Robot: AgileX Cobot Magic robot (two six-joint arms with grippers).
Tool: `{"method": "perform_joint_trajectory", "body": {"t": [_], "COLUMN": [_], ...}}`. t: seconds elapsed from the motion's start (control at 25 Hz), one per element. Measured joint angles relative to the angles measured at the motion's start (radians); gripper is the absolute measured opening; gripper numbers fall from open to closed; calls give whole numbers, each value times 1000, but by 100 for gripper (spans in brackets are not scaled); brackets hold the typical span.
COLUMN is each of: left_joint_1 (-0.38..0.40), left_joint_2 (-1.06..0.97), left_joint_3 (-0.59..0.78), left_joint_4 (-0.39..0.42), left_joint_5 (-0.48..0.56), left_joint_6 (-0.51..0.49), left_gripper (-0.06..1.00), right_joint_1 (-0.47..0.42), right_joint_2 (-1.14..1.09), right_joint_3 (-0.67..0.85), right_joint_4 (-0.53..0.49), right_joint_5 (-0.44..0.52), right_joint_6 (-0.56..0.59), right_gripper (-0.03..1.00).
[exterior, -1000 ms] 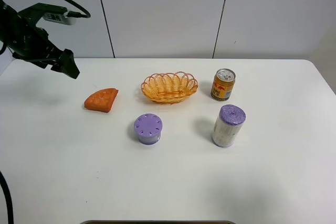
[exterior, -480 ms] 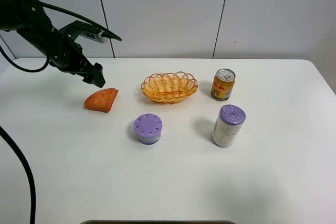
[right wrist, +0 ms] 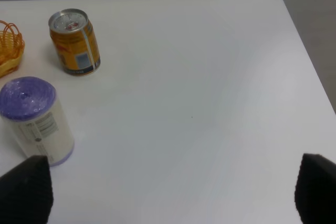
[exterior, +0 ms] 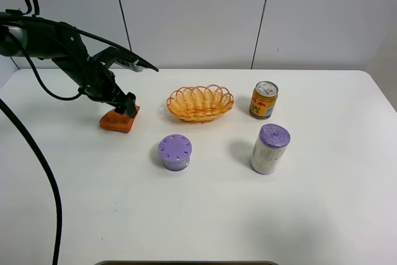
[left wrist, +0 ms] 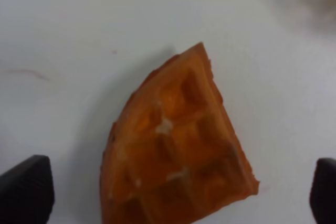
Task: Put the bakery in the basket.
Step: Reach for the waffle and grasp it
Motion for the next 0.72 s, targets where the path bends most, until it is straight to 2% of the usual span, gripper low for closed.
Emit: {"method": "perform_joint_trajectory", "body": {"t": [0.4,0.72], "left_joint_1": [-7,-14], "left_joint_2": [43,68], "left_joint_3": [0,-1], "left_joint_4": [29,33], "left_joint_5": [-85,-89], "left_joint_6": [4,4], "left_gripper": [99,99], "right_joint_1": [0,0], "right_joint_2": [0,0], "right_joint_3": [0,0], "right_joint_4": [0,0], "right_joint_5": [0,0], "right_joint_6": [0,0], "right_gripper": [91,91]}}
